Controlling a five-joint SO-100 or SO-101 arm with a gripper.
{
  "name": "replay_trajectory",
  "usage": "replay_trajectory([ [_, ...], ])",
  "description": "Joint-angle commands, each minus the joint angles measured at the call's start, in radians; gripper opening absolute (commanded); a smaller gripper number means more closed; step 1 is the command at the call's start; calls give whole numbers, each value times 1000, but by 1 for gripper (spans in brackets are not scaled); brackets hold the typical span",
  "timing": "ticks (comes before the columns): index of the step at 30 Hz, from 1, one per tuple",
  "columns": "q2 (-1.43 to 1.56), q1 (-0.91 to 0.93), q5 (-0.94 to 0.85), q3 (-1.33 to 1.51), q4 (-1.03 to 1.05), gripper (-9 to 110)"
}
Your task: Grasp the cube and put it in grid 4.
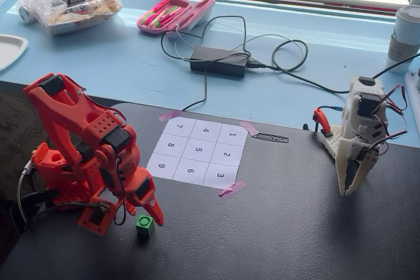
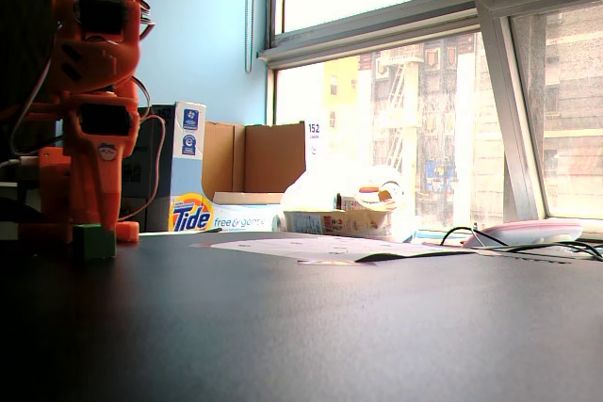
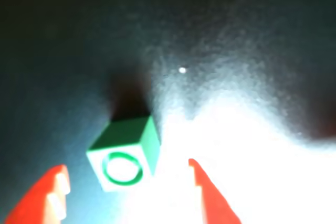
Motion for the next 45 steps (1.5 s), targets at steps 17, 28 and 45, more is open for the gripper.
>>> replay_trajectory([
  [17, -86, 23, -84, -112, -41, 0],
  [28, -141, -225, -11, -675, 314, 0],
  [45, -474, -888, 172, -1124, 402, 0],
])
